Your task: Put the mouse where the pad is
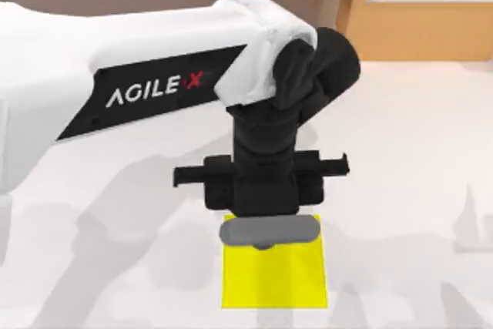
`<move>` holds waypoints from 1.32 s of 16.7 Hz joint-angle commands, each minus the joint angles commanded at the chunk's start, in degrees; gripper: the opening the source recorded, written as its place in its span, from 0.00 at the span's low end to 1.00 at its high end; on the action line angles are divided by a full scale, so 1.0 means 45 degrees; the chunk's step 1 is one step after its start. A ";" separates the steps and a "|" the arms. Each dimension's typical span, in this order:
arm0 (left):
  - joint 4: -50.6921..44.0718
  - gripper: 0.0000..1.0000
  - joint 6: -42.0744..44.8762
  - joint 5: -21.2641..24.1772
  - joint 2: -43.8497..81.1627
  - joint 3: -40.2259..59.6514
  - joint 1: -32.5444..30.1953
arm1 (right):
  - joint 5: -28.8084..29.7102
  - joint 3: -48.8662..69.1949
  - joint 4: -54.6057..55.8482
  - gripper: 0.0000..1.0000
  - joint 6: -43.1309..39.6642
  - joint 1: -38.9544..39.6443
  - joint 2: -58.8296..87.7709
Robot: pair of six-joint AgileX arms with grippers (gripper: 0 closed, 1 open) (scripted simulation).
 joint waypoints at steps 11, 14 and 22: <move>0.0247 0.00 0.0385 0.0025 -0.0032 -0.0166 -0.0263 | 0.0000 0.0000 0.0000 1.00 0.0000 0.0000 0.0000; 0.0527 0.00 0.0711 0.0103 0.0042 -0.0322 0.0488 | 0.0000 0.0000 0.0000 1.00 0.0000 0.0000 0.0000; 0.1764 0.00 0.0866 0.0137 0.0152 -0.0910 0.0602 | 0.0000 0.0000 0.0000 1.00 0.0000 0.0000 0.0000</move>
